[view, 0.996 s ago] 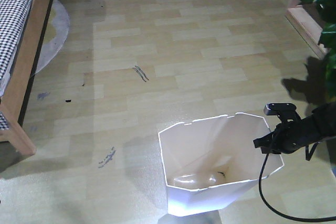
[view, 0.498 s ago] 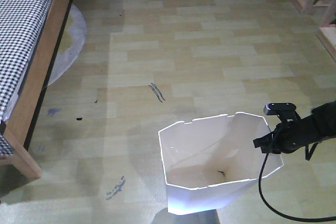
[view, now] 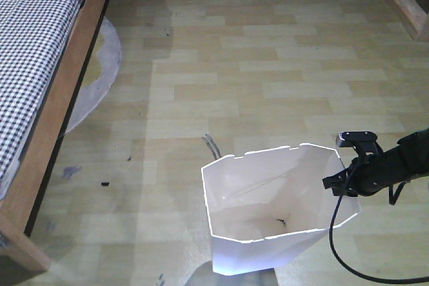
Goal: Move trash bin to bedside with robot
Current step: 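Carry the held bin with the right gripper toward the bedside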
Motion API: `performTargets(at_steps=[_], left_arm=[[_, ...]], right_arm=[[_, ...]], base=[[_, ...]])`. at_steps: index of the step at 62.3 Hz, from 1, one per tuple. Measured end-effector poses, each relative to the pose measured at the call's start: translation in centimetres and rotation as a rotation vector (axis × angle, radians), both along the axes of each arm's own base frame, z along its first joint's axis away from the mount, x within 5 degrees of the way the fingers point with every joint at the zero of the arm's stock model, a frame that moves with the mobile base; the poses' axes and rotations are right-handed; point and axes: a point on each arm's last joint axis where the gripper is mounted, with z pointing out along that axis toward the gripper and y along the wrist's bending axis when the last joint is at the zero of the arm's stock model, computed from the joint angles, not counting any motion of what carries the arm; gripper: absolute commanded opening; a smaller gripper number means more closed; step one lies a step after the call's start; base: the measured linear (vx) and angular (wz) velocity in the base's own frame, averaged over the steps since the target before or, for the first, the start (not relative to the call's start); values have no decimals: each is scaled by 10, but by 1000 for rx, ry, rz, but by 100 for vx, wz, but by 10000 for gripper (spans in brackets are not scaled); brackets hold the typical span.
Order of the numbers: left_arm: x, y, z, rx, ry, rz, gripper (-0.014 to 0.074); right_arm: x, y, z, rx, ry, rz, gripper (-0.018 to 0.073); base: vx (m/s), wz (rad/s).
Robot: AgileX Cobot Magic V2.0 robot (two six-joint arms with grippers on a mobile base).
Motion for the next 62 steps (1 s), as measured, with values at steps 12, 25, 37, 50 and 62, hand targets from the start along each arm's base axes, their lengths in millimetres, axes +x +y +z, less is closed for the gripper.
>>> performTargets(at_steps=[12, 25, 37, 50, 62], left_arm=[[0, 0, 0, 0, 0, 0, -6], [0, 0, 0, 0, 0, 0, -6], [0, 0, 0, 0, 0, 0, -6], [0, 0, 0, 0, 0, 0, -6], [0, 0, 0, 0, 0, 0, -6]], right_arm=[[0, 0, 0, 0, 0, 0, -6], [0, 0, 0, -2, 0, -1, -6], [0, 0, 0, -2, 0, -1, -6], [0, 0, 0, -2, 0, -1, -6], [0, -1, 0, -7, -1, -2, -6]], base=[[43, -4], [43, -6], [44, -3], [45, 2], [46, 9]])
